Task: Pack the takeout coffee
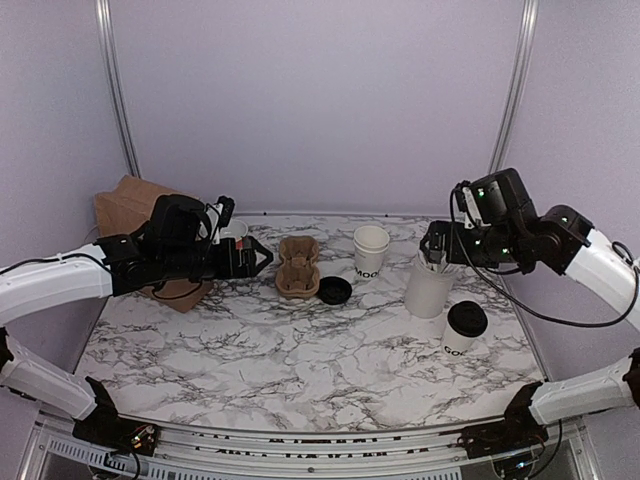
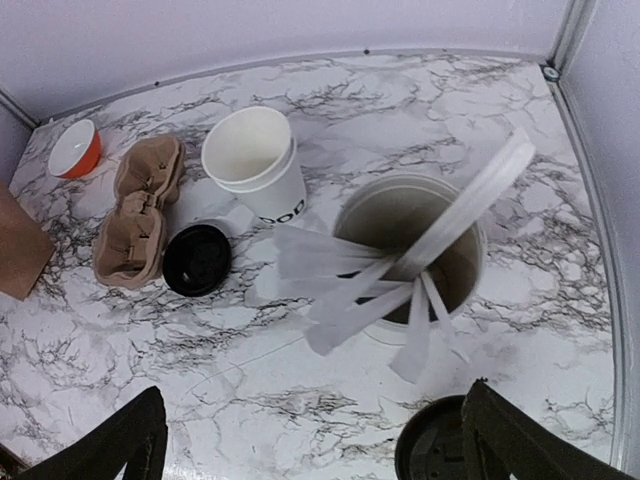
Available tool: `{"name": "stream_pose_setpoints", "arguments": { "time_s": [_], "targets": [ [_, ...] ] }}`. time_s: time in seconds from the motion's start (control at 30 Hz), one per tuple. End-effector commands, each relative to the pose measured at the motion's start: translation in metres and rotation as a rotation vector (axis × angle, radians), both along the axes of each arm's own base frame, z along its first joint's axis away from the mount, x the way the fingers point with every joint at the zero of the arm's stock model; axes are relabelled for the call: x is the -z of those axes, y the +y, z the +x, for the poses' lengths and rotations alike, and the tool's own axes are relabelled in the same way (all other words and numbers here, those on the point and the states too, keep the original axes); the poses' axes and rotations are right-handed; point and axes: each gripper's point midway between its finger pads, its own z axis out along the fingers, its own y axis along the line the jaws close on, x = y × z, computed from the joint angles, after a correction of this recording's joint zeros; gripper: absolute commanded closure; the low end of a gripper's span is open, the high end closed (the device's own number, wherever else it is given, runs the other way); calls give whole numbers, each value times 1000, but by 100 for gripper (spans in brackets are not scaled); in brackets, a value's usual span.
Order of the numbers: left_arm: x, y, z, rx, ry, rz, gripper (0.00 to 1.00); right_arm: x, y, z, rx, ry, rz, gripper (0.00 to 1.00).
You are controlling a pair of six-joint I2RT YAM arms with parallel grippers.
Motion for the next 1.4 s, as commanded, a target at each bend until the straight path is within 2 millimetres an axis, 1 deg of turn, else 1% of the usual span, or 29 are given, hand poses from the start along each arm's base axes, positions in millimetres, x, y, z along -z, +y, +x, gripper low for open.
{"name": "stream_pose_setpoints", "arguments": {
  "time_s": [0.0,0.1,0.17,0.27,0.37,0.43,0.5,0.6,0.67,0.7,0.8,0.87,0.97,1.07,1.2,1.37],
  "targets": [
    [-8,18,1,-59,-15,-12,1,-22,58,12,-158,-59,-14,0],
    [-6,26,-2,-79,-14,-12,1,-24,97,19,-253,-66,-16,0],
    [-6,30,-4,-88,-16,-13,1,-21,123,24,-310,-69,-24,0],
    [-7,37,-7,-101,-22,-9,1,-8,175,22,-441,-55,-38,0],
    [-8,43,-9,-112,-28,-6,1,11,216,26,-537,-30,-53,1],
    [-11,46,-10,-118,-36,-9,1,26,241,30,-601,-5,-40,4],
    [-13,48,-10,-123,-40,-11,1,42,261,35,-649,16,-41,10],
    [-17,50,-12,-125,-46,-16,1,65,284,47,-692,46,-70,22],
    [-19,52,-14,-129,-49,-22,1,74,296,59,-703,52,-100,29],
    [-19,53,-14,-131,-48,-22,1,82,300,64,-709,61,-113,33],
    [-21,55,-15,-139,-52,-29,1,98,311,76,-730,70,-125,42],
    [-22,56,-16,-142,-52,-32,1,110,315,85,-733,77,-141,46],
    [-22,56,-16,-145,-51,-33,1,129,319,96,-734,101,-153,50],
    [-24,56,-16,-143,-51,-33,1,137,322,103,-741,102,-159,53],
    [-25,55,-15,-136,-52,-21,1,155,328,103,-770,127,-172,55],
    [-25,55,-16,-137,-49,-22,1,176,329,103,-773,157,-189,57]
  ]
}}
